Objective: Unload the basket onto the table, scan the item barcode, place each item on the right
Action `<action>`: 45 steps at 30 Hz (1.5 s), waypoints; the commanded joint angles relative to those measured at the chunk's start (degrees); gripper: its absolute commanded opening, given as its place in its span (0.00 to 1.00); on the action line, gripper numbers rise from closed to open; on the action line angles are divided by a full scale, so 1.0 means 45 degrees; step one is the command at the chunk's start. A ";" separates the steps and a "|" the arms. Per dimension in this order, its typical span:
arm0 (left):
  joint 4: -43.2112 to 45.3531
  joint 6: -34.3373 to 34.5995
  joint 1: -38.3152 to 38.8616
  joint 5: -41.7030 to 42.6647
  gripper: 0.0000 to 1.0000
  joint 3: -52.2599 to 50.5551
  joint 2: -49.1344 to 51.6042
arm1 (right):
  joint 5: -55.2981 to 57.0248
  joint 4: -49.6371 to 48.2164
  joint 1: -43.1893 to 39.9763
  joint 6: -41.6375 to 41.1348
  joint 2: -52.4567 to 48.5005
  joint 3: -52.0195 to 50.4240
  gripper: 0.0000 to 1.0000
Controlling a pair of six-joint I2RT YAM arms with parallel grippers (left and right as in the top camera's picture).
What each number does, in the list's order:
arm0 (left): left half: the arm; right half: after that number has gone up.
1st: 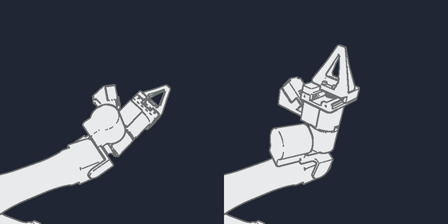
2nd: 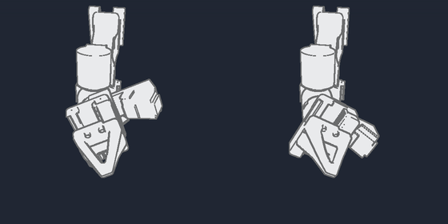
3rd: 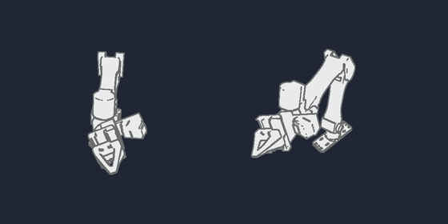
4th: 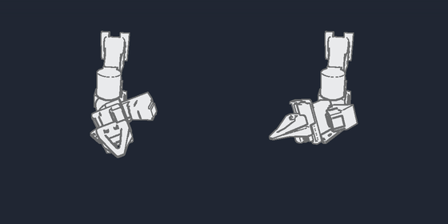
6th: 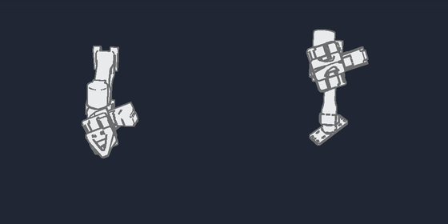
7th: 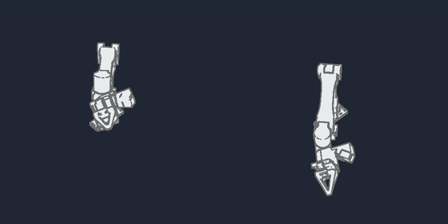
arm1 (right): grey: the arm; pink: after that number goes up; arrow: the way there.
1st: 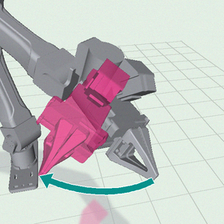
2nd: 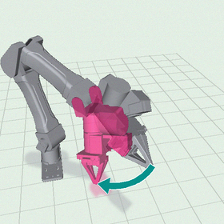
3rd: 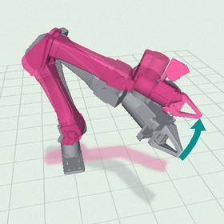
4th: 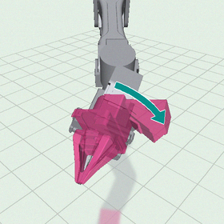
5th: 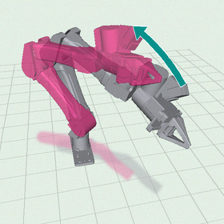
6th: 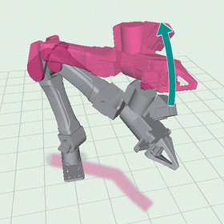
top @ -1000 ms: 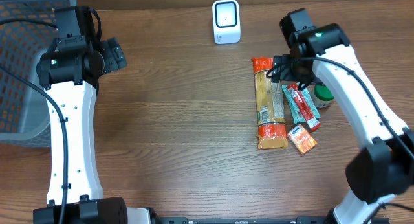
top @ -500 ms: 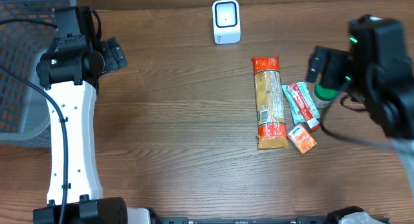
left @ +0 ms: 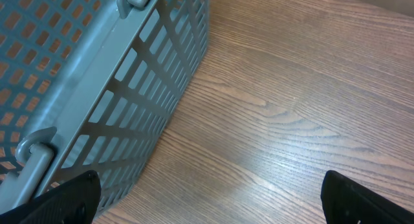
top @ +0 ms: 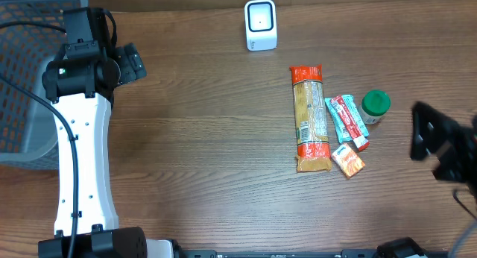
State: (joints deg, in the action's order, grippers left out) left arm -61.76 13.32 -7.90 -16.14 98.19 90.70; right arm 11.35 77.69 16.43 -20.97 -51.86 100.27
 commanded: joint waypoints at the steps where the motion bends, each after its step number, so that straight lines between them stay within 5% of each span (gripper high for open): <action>1: 0.0010 -0.0107 0.0010 -0.0170 1.00 0.0223 -0.0180 | 0.0034 0.0219 -0.0034 0.0000 0.0869 0.0039 1.00; 11: 0.0010 -0.0107 0.0010 -0.0170 1.00 0.0223 -0.0180 | 0.0019 0.1370 -0.0850 0.0083 0.3172 -0.0763 1.00; 22: 0.0010 -0.0107 0.0010 -0.0170 1.00 0.0223 -0.0180 | -0.0117 -0.0763 -0.0942 0.0083 0.7291 -0.5634 1.00; 31: 0.0010 -0.0107 0.0010 -0.0170 1.00 0.0223 -0.0180 | -0.0578 -0.8874 -0.1054 0.0491 1.1482 -1.3658 1.00; 33: 0.0010 -0.0107 0.0010 -0.0170 1.00 0.0223 -0.0180 | -0.1787 -1.3692 -0.1107 0.1477 1.1458 -1.6247 1.00; 38: 0.0005 -0.0107 0.0010 -0.0170 1.00 0.0223 -0.0180 | -0.2229 -1.9516 -0.1107 0.1622 1.1468 -1.9360 1.00; 41: 0.0010 -0.0107 0.0010 -0.0170 1.00 0.0223 -0.0180 | -0.2225 -2.1541 -0.1161 0.1622 1.1472 -2.0754 1.00; 45: 0.0010 -0.0107 0.0010 -0.0170 1.00 0.0223 -0.0180 | -0.2273 -2.1133 -0.1613 0.1622 1.1472 -2.1386 1.00</action>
State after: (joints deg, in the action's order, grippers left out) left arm -61.76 13.32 -7.90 -16.14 98.26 90.65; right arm 1.76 -18.17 10.85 -14.33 -0.84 5.76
